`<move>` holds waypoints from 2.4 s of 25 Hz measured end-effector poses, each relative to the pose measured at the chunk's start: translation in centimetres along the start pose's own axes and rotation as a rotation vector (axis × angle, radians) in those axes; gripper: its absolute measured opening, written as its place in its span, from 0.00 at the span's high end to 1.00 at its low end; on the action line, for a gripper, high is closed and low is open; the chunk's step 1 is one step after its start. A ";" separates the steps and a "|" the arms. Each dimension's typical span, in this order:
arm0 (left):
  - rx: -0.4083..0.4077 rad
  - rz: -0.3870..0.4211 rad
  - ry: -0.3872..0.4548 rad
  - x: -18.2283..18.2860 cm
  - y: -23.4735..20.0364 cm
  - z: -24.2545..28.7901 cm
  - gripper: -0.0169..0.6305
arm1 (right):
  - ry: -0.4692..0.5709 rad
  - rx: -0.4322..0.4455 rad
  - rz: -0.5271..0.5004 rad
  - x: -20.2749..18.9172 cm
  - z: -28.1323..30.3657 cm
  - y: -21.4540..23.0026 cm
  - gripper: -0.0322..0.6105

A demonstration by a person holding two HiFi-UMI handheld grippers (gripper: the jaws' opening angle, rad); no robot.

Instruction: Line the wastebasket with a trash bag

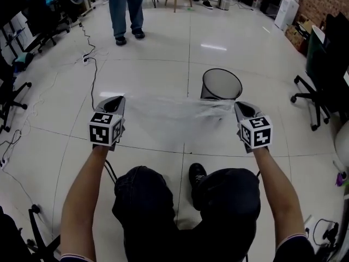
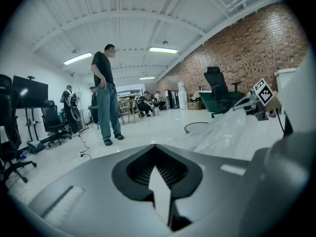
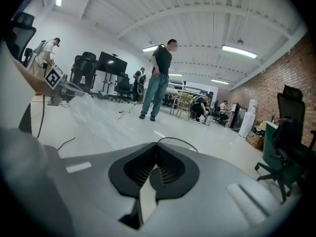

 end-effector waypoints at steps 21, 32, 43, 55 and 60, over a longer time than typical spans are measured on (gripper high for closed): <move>-0.068 0.039 0.156 13.5 8.3 1.6 0.95 | 0.144 -0.123 -0.042 4.9 -7.9 12.3 0.95; -0.062 0.025 0.156 14.9 9.6 4.7 0.95 | 0.157 -0.108 -0.070 6.8 -6.6 15.4 0.95; -0.013 -0.011 0.182 18.2 11.3 7.8 0.95 | 0.202 -0.071 -0.142 10.4 -4.6 20.9 0.95; 0.043 -0.065 0.209 20.9 12.3 14.2 0.95 | 0.240 -0.056 -0.171 13.8 -0.6 26.9 0.95; 0.082 -0.054 0.217 22.8 12.9 16.2 0.95 | 0.276 -0.020 -0.171 14.6 1.6 29.2 0.95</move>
Point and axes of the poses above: the fingertips, and each gripper's own axes: z forward along the fingers, y to its right, x out of its top, the point moved 8 cm from there along -z, backward along the fingers, and after that the axes turned 7 degrees about x, right-handed, at the moved point
